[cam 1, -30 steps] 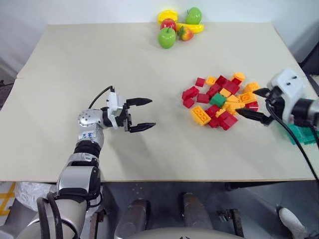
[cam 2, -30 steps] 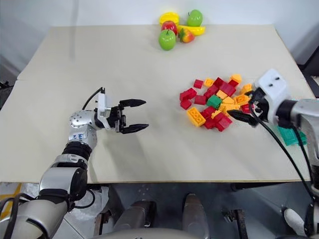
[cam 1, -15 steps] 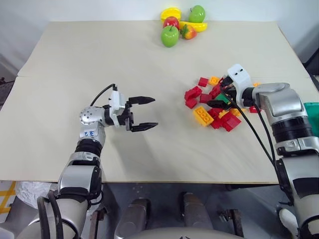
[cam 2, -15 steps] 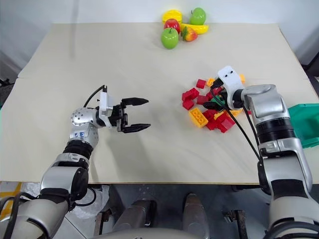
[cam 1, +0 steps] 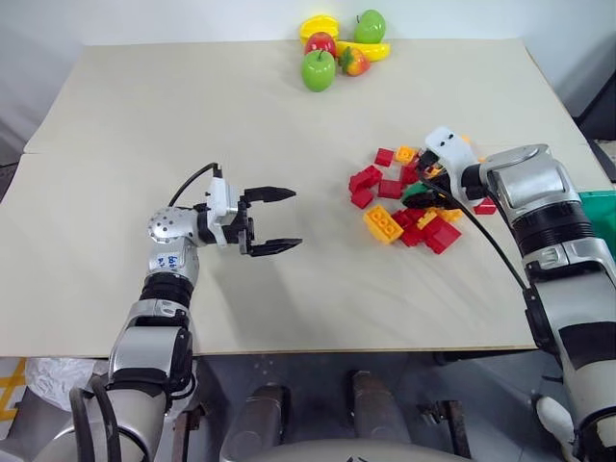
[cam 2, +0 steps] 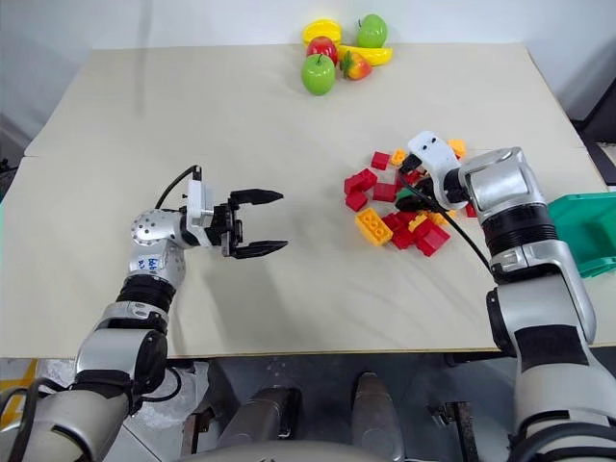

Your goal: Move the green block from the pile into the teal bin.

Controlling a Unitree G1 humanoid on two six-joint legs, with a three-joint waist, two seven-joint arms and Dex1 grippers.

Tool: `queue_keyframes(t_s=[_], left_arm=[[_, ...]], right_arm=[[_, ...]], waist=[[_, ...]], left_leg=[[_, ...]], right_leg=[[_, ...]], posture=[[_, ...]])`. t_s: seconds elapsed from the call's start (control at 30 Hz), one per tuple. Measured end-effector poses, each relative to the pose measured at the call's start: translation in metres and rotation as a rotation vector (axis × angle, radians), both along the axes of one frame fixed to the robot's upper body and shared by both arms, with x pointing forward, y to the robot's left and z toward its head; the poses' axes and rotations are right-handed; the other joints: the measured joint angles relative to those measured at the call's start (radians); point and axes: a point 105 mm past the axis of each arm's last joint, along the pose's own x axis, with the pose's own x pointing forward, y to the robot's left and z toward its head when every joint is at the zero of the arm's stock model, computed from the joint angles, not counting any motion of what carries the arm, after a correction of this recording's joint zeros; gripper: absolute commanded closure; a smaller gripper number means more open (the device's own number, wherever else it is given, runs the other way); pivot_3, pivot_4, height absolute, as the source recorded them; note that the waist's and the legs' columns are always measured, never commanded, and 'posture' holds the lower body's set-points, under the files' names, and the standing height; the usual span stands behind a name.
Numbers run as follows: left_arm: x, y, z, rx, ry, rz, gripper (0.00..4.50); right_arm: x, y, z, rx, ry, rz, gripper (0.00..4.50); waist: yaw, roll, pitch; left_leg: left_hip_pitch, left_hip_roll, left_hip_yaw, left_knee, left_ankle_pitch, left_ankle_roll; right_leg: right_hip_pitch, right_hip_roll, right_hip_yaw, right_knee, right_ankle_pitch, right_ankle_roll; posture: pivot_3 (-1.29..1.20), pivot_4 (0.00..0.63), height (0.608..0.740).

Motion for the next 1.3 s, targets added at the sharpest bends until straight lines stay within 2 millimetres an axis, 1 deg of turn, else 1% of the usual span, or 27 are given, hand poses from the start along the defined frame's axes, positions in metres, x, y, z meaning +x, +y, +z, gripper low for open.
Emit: queue_keyframes(t_s=[0.1, 0.23, 0.33, 0.37, 0.4, 0.47, 0.53, 0.6, 0.67, 0.73, 0.87, 0.9, 0.97, 1.03, 1.1, 1.17, 1.27, 1.3], left_arm=[[0.000, -0.001, 0.000, -0.002, 0.002, 0.002, 0.00], [0.000, -0.007, 0.001, -0.005, 0.001, -0.017, 0.00], [-0.001, -0.016, 0.001, -0.004, 0.006, -0.044, 0.00], [-0.001, -0.026, 0.001, -0.003, 0.012, -0.062, 0.00], [-0.001, -0.031, -0.001, -0.001, 0.017, -0.069, 0.00], [-0.003, -0.048, -0.004, 0.010, 0.030, -0.093, 0.00], [-0.003, -0.060, -0.003, 0.010, 0.033, -0.108, 0.00], [-0.004, -0.072, 0.001, 0.013, 0.026, -0.125, 0.00], [-0.004, -0.079, 0.004, 0.015, 0.020, -0.133, 0.00], [-0.004, -0.090, 0.010, 0.015, 0.010, -0.154, 0.00], [-0.001, -0.101, 0.013, 0.012, 0.021, -0.154, 0.00], [-0.001, -0.104, 0.014, 0.008, 0.027, -0.153, 0.00], [0.002, -0.107, 0.013, 0.010, 0.037, -0.145, 0.00], [0.005, -0.108, 0.012, 0.016, 0.054, -0.133, 0.00], [0.006, -0.109, 0.008, 0.027, 0.071, -0.123, 0.00], [0.008, -0.110, 0.005, 0.037, 0.081, -0.107, 0.00], [0.013, -0.109, 0.007, 0.046, 0.082, -0.081, 0.00], [0.015, -0.106, 0.007, 0.046, 0.080, -0.061, 0.00]], right_arm=[[0.000, 0.001, 0.007, 0.031, -0.041, -0.005, 3.00], [-0.004, 0.001, 0.031, 0.042, -0.139, 0.014, 3.00], [-0.013, -0.003, 0.050, 0.046, -0.229, 0.030, 3.00], [-0.022, -0.009, 0.055, 0.028, -0.268, 0.040, 3.00], [-0.026, -0.012, 0.058, 0.015, -0.287, 0.047, 3.00], [-0.045, -0.026, 0.065, -0.060, -0.333, 0.059, 3.00], [-0.063, -0.042, 0.065, -0.118, -0.328, 0.043, 3.00], [-0.086, -0.062, 0.061, -0.187, -0.280, 0.013, 3.00], [-0.102, -0.077, 0.061, -0.235, -0.250, -0.017, 3.00], [-0.123, -0.103, 0.062, -0.321, -0.190, -0.067, 3.00], [-0.144, -0.136, 0.075, -0.422, -0.159, -0.152, 3.00], [-0.148, -0.147, 0.076, -0.446, -0.148, -0.181, 3.00], [-0.150, -0.159, 0.072, -0.462, -0.135, -0.206, 3.00], [-0.146, -0.173, 0.068, -0.454, -0.152, -0.242, 2.26], [-0.136, -0.186, 0.066, -0.428, -0.195, -0.293, 1.69], [-0.122, -0.193, 0.064, -0.386, -0.254, -0.328, 1.04], [-0.118, -0.201, 0.057, -0.413, -0.254, -0.339, 0.07], [-0.118, -0.201, 0.055, -0.422, -0.248, -0.332, 0.03]], waist=[[0.000, 0.001, 0.000], [0.000, 0.001, 0.001], [0.001, 0.001, 0.001], [0.006, 0.001, 0.001], [0.009, 0.001, 0.001], [0.020, 0.001, 0.001], [0.030, 0.001, 0.001], [0.040, 0.001, 0.001], [0.045, 0.001, 0.001], [0.053, 0.001, 0.001], [0.049, 0.001, 0.001], [0.050, 0.001, 0.001], [0.049, 0.001, 0.001], [0.048, 0.001, 0.001], [0.047, 0.001, 0.001], [0.044, 0.002, 0.001], [0.048, 0.002, 0.001], [0.049, 0.002, 0.001]], left_leg=[[0.000, 0.000, 0.000, 0.000, 0.000, 0.000], [-0.003, 0.000, 0.003, 0.000, 0.000, 0.000], [-0.012, -0.001, 0.003, 0.005, 0.000, 0.000], [-0.013, -0.002, 0.001, 0.006, 0.000, 0.000], [-0.013, -0.002, 0.001, 0.008, 0.000, 0.001], [-0.015, -0.003, 0.002, 0.010, -0.001, 0.002], [-0.016, -0.004, 0.002, 0.012, -0.001, 0.003], [-0.017, -0.004, 0.003, 0.014, -0.002, 0.003], [-0.016, -0.004, 0.006, 0.015, -0.002, 0.004], [-0.015, -0.007, 0.009, 0.016, -0.002, 0.005], [-0.012, -0.007, 0.012, 0.016, -0.002, 0.006], [-0.012, -0.006, 0.012, 0.016, -0.002, 0.006], [-0.011, -0.006, 0.013, 0.016, -0.002, 0.006], [-0.010, -0.004, 0.014, 0.016, -0.002, 0.006], [-0.010, -0.003, 0.015, 0.016, -0.002, 0.006], [-0.010, -0.002, 0.015, 0.016, -0.002, 0.005], [-0.010, -0.002, 0.015, 0.015, -0.002, 0.005], [-0.011, -0.002, 0.015, 0.015, -0.002, 0.005]], right_leg=[[-0.001, 0.000, 0.000, 0.001, 0.000, 0.000], [-0.007, -0.001, 0.000, 0.004, 0.000, 0.000], [-0.014, -0.002, 0.000, 0.006, 0.000, 0.000], [-0.015, -0.003, -0.002, 0.006, 0.000, 0.000], [-0.014, -0.003, -0.002, 0.007, 0.000, 0.000], [-0.014, -0.003, -0.002, 0.006, 0.001, 0.001], [-0.014, -0.003, -0.002, 0.005, 0.001, 0.003], [-0.014, -0.003, -0.001, 0.005, 0.002, 0.003], [-0.014, -0.003, 0.001, 0.005, 0.003, 0.005], [-0.012, -0.004, 0.002, 0.005, 0.003, 0.005], [-0.012, -0.004, 0.004, 0.004, 0.004, 0.005], [-0.012, -0.003, 0.004, 0.004, 0.004, 0.005], [-0.012, -0.003, 0.004, 0.004, 0.004, 0.004], [-0.012, -0.004, 0.005, 0.005, 0.005, 0.004], [-0.012, -0.004, 0.005, 0.005, 0.005, 0.005], [-0.013, -0.004, 0.005, 0.005, 0.005, 0.004], [-0.013, -0.004, 0.005, 0.005, 0.005, 0.004], [-0.013, -0.004, 0.005, 0.004, 0.005, 0.004]], posture=[[0.00, 0.150, 0.740], [0.00, 0.150, 0.740], [0.00, 0.150, 0.740], [0.00, 0.150, 0.740], [0.00, 0.150, 0.740], [0.00, 0.150, 0.740], [0.00, 0.150, 0.740], [0.00, 0.150, 0.740], [0.00, 0.150, 0.740], [0.00, 0.150, 0.740], [0.00, 0.150, 0.740], [0.00, 0.150, 0.740], [0.00, 0.150, 0.740], [0.00, 0.150, 0.740], [0.00, 0.150, 0.740], [0.00, 0.150, 0.740], [0.00, 0.150, 0.740], [0.00, 0.150, 0.740]])
